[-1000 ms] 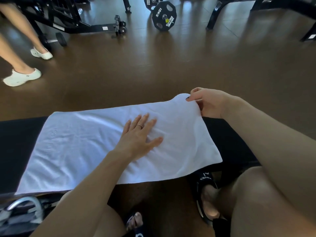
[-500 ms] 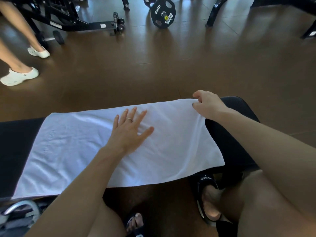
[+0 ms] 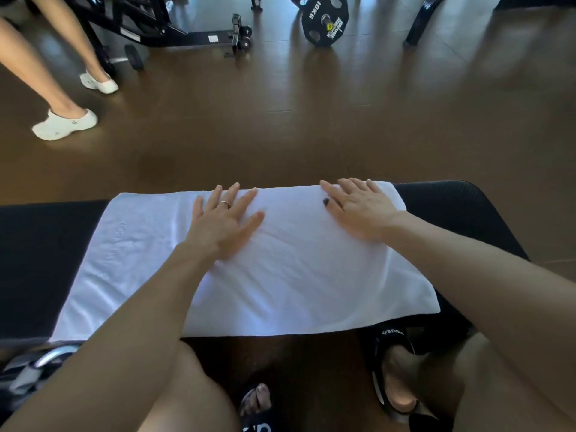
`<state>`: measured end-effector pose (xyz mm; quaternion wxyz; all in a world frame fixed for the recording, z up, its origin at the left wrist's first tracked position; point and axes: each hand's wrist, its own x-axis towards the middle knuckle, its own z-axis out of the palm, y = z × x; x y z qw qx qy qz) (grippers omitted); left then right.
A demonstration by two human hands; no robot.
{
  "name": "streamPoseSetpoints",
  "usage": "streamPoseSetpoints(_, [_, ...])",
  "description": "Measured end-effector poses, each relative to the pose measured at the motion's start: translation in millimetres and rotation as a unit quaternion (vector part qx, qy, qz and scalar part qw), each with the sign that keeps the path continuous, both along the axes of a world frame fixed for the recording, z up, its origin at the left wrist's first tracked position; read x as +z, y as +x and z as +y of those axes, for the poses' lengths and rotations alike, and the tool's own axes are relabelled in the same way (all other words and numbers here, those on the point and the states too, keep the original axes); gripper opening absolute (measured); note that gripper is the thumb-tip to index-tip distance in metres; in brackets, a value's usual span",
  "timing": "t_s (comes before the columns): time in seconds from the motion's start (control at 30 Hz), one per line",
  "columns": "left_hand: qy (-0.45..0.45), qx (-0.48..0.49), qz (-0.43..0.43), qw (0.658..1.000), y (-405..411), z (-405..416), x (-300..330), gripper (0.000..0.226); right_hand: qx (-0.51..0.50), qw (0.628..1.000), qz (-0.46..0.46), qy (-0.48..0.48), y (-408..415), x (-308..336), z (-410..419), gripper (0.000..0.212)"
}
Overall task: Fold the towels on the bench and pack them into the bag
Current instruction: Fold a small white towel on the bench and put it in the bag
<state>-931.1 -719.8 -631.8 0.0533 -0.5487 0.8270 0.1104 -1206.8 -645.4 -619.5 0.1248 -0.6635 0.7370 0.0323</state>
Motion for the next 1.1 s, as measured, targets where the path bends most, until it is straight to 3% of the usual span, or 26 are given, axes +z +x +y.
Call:
streamPoseSetpoints(0.1, [0.003,-0.003,0.019,1.000,-0.1,-9.5,1.6,0.062,-0.071,0.997,0.010,0.000,-10.1,-2.6,-5.0,0.057])
streamPoseSetpoints(0.2, [-0.032,0.024,0.026,0.999,-2.2,-19.3,0.2,0.061,-0.058,0.998,0.014,-0.027,-1.4,-2.7,-7.2,0.059])
streamPoseSetpoints(0.3, [-0.016,0.038,-0.028,0.999,2.5,-28.5,-1.1,0.064,-0.028,0.999,-0.002,-0.020,5.6,-5.9,-9.3,0.058])
streamPoseSetpoints(0.57, [-0.025,0.050,-0.027,0.998,-10.3,-21.5,8.3,0.068,-0.125,0.992,0.007,-0.017,-13.6,-9.1,9.2,0.060])
streamPoseSetpoints(0.67, [-0.072,-0.075,0.066,0.992,-54.0,25.2,18.7,0.075,-0.142,0.988,0.004,-0.065,-17.3,-3.0,29.1,0.059])
streamPoseSetpoints(0.73, [-0.018,-0.177,0.109,0.978,-84.6,63.9,21.0,0.076,-0.166,0.980,-0.027,-0.102,-16.1,6.3,44.3,0.056])
streamPoseSetpoints(0.83, [0.035,-0.267,0.073,0.960,-108.9,101.3,9.4,0.083,-0.233,0.966,-0.082,-0.082,-23.9,21.3,69.6,0.053])
streamPoseSetpoints(0.93, [-0.008,-0.298,0.020,0.954,-110.0,113.9,-2.4,0.088,-0.258,0.954,-0.150,-0.021,-33.8,35.2,97.1,0.068])
streamPoseSetpoints(1.0, [-0.037,-0.288,0.040,0.956,-108.0,115.9,-1.7,0.087,-0.284,0.936,-0.209,0.014,-34.1,41.6,108.7,0.077])
streamPoseSetpoints(1.1, [-0.043,-0.284,0.065,0.956,-105.8,121.0,2.6,0.089,-0.298,0.911,-0.279,0.056,-30.4,47.8,112.5,0.069])
